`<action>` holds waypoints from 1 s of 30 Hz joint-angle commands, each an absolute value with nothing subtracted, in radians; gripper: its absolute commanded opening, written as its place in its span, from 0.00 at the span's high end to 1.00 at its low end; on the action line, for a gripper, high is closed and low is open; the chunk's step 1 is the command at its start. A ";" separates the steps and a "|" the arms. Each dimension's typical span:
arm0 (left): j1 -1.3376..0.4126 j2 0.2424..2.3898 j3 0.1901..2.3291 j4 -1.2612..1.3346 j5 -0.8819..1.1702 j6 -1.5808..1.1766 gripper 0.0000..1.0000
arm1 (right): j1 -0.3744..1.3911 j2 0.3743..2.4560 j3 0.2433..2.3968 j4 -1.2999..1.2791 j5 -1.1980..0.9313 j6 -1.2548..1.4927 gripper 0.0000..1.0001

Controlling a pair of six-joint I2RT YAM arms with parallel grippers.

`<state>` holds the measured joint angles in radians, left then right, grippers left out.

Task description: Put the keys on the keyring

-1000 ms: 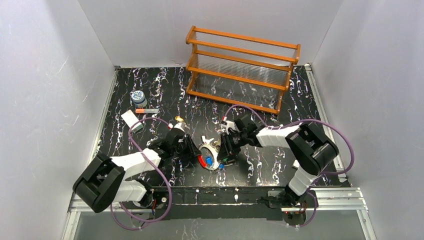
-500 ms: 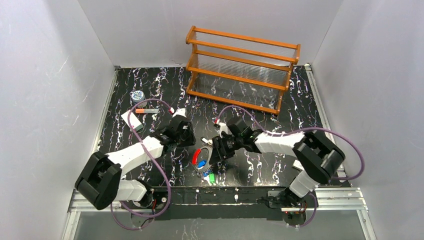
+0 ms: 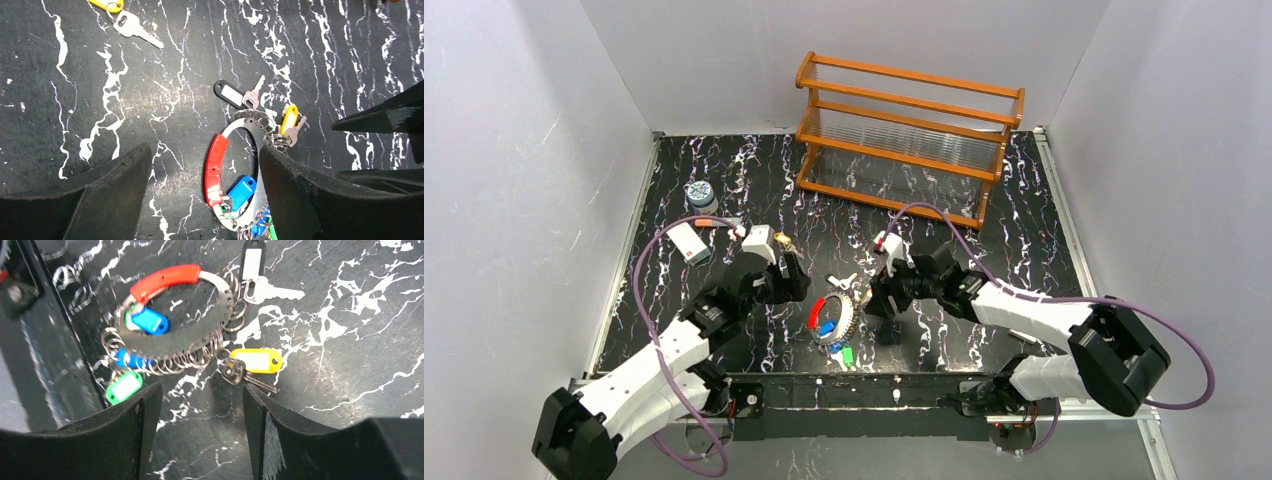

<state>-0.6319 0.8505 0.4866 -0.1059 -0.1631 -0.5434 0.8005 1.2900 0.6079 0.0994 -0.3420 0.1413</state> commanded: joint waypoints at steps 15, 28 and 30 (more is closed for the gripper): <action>-0.625 0.820 0.372 0.142 -0.016 -0.638 0.22 | 0.831 1.200 0.302 0.574 -0.621 -0.689 0.35; -0.626 0.888 0.332 0.233 0.068 -0.698 0.22 | 0.915 1.361 0.359 0.590 -0.505 -0.827 0.50; -0.625 0.899 0.321 0.254 0.085 -0.709 0.22 | 0.926 1.382 0.364 0.596 -0.485 -0.835 0.53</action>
<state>-0.6300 0.8825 0.3470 0.2020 0.0311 -0.6815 0.9058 1.3533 0.3229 0.5327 -0.5274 -0.7841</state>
